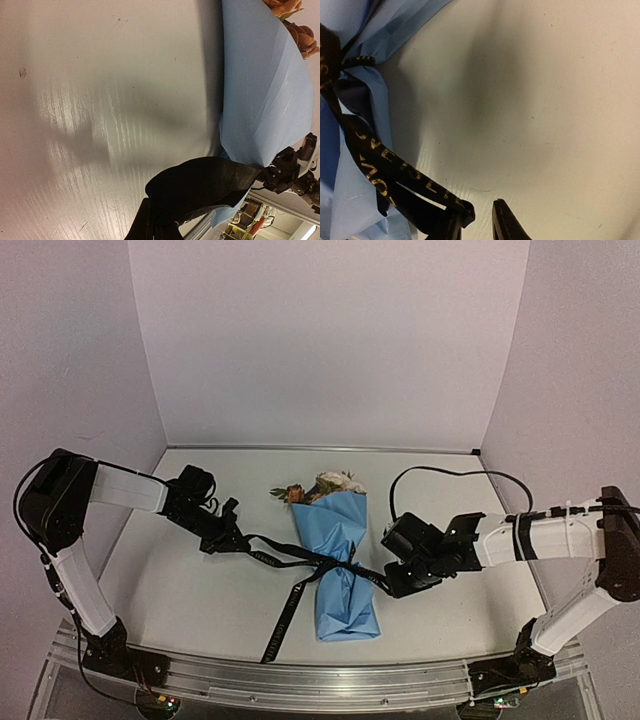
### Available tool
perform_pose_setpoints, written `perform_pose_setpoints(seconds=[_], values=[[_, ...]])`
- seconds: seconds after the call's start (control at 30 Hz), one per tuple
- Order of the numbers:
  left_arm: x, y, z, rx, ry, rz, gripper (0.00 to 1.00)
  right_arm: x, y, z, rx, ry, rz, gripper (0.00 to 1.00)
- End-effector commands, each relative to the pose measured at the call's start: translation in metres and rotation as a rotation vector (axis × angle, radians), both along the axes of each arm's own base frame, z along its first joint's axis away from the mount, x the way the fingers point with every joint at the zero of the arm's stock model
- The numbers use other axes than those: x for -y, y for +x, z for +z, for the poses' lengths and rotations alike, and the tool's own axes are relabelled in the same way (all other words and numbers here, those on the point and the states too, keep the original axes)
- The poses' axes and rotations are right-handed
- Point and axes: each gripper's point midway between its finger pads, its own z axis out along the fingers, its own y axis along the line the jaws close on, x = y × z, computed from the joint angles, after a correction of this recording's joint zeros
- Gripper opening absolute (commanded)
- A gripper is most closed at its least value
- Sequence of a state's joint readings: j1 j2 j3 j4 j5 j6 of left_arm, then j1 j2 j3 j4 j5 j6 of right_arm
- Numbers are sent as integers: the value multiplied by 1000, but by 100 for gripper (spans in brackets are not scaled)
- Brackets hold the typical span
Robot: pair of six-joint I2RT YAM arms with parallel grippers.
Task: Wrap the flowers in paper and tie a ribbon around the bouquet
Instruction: Tie the half-tied ribbon around the folded bouquet.
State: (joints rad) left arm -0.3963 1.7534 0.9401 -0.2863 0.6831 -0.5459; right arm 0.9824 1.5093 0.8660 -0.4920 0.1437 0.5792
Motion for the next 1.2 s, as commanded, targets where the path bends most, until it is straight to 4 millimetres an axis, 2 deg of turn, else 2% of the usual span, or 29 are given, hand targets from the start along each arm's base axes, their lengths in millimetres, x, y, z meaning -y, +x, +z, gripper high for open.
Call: perform_pose_setpoints(seconds=[0.0, 0.17, 0.27, 0.37, 0.43, 0.53, 0.73, 1.0, 1.17], values=[[-1, 17, 23, 136, 1, -2, 0, -9, 19, 45, 69, 18, -34, 40], [0, 17, 28, 160, 4, -25, 0, -29, 39, 76, 118, 31, -44, 48], [0, 16, 31, 170, 7, -25, 0, -42, 46, 83, 121, 41, -35, 50], [0, 17, 34, 177, -2, -23, 0, -44, 49, 86, 131, 47, -44, 54], [1, 17, 35, 176, -8, -24, 0, -56, 51, 87, 108, 76, -41, 54], [3, 16, 35, 175, -15, -31, 0, -72, 55, 81, 68, 100, -58, 54], [3, 16, 36, 176, -15, -36, 0, -87, 60, 67, 40, 110, -73, 54], [4, 15, 37, 177, -17, -39, 0, -88, 56, 45, 4, 106, -101, 44], [5, 16, 40, 185, -23, -44, 3, -92, 63, 38, 29, 99, -99, 43]])
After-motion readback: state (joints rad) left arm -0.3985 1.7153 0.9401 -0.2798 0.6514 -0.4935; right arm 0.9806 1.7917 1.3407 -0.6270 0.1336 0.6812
